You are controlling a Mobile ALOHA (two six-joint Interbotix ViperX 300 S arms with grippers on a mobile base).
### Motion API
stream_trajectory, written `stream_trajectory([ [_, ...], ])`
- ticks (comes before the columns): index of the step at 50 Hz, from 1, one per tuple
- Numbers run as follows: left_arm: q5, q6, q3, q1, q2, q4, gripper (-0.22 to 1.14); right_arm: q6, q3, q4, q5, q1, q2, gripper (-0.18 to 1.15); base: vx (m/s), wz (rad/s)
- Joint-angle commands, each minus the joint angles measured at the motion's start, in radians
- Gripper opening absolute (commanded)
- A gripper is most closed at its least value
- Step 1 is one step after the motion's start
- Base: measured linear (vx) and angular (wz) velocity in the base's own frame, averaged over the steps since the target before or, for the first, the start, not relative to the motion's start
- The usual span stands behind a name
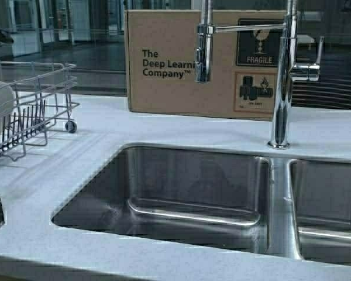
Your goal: Wash the pan
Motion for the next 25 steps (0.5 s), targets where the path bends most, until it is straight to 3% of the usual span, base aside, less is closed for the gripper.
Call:
stream_trajectory([
  [1, -0.002, -0.02, -0.017, 0.011, 0.018, 0.003, 0.65, -0.002, -0.023, 0.0, -0.011, 0.0, -0.006, 0.05, 0.0, 0.0],
  [6, 0.009, -0.026, -0.02, 0.011, 0.021, 0.003, 1.0, 0.0, -0.023, 0.0, -0.009, 0.0, -0.006, 0.05, 0.0, 0.0],
  [8, 0.012, -0.026, -0.02, 0.012, 0.021, 0.003, 1.06, 0.0, -0.023, -0.002, -0.011, 0.0, -0.006, 0.05, 0.0, 0.0],
  [14, 0.015, -0.026, -0.026, 0.012, 0.014, 0.003, 1.0, -0.002, -0.021, -0.002, -0.009, 0.0, -0.006, 0.05, 0.0, 0.0],
  [25, 0.021, -0.025, -0.051, 0.011, -0.032, 0.003, 1.01, -0.002, -0.021, -0.002, -0.011, 0.0, -0.006, 0.05, 0.0, 0.0],
])
